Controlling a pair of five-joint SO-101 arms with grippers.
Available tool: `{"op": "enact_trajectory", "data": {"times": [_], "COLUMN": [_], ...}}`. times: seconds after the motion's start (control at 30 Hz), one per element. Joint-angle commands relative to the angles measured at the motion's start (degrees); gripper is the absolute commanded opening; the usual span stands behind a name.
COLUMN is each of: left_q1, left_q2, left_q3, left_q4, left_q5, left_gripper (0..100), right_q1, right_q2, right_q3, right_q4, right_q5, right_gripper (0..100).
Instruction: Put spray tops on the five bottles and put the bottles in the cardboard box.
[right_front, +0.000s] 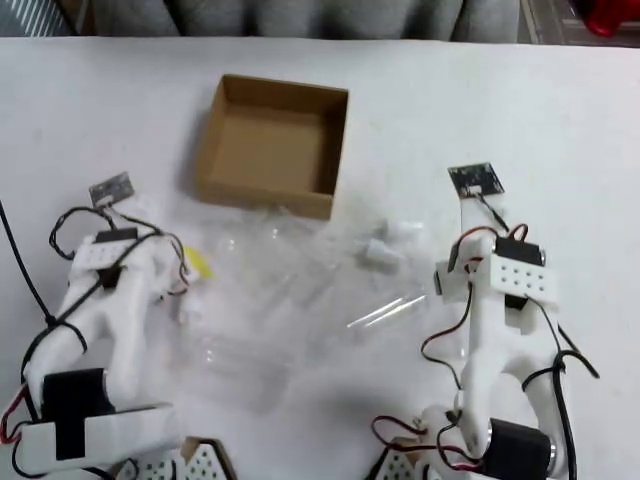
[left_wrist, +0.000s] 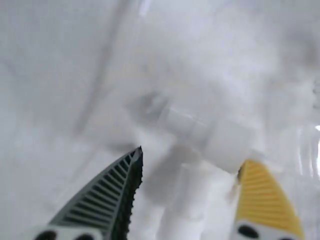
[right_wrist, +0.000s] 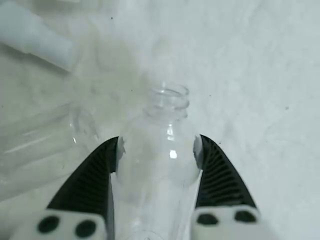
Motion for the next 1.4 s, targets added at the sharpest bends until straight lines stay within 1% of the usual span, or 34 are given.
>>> {"op": "enact_trajectory", "data": {"times": [0.0, 0.13, 0.2, 0.27, 0.37, 0.43, 0.5, 0.57, 0.6, 0.73, 0.8, 0.83, 0.97, 1.03, 1.37], "left_q1": [-0.4, -0.92, -0.75, -0.57, -0.48, -0.48, -0.48, -0.48, -0.48, -0.57, -0.48, -0.48, -0.48, -0.57, -0.57], "left_q2": [-4.09, -6.81, -8.57, -10.51, -13.49, -14.99, -16.22, -17.01, -17.36, -17.63, -17.54, -17.54, -17.54, -17.54, -17.36], "left_q3": [-2.64, -2.55, -2.55, -2.55, -2.37, -0.97, 0.18, 0.26, 0.44, 0.62, 0.97, 1.76, 7.56, 9.41, 9.85], "left_q4": [3.69, 4.75, 5.98, 7.47, 9.05, 8.53, 8.0, 8.18, 8.09, 7.82, 7.74, 7.12, -0.09, -2.46, -3.69], "left_q5": [-3.08, -13.01, -16.09, -16.97, -16.97, -16.97, -16.79, -14.77, -12.04, 2.99, 7.47, 8.35, 8.35, 8.44, 8.88], "left_gripper": [22, 10, 9, 12, 19, 25, 28, 28, 28, 28, 28, 28, 28, 28, 28], "right_q1": [-0.48, -0.48, -0.48, -0.48, -0.48, -0.48, -0.48, -0.48, -0.48, -0.48, -0.48, -0.48, -0.48, -0.48, -0.48], "right_q2": [-2.07, -2.07, -2.07, -2.07, -2.07, -2.07, -2.07, -2.07, -2.07, -2.07, -2.07, -2.07, -2.07, -2.07, -2.07], "right_q3": [-0.44, -0.44, -0.44, -0.44, -0.44, -0.44, -0.44, -0.44, -0.44, -0.44, -0.44, -0.44, -0.44, -0.44, -0.44], "right_q4": [-0.75, -0.75, -0.66, -0.66, -0.57, -0.48, -0.48, -0.48, -0.48, -0.48, -0.48, -0.48, -0.57, -0.57, -0.48], "right_q5": [1.32, 1.41, 1.58, 1.58, 1.58, 1.58, 1.58, 1.67, 1.67, 1.67, 1.67, 1.67, 1.67, 1.67, 1.67], "right_gripper": [1.6, 1.6, 1.6, 1.6, 1.6, 1.6, 1.6, 1.6, 1.6, 1.6, 1.6, 1.6, 1.6, 1.6, 1.6]}}
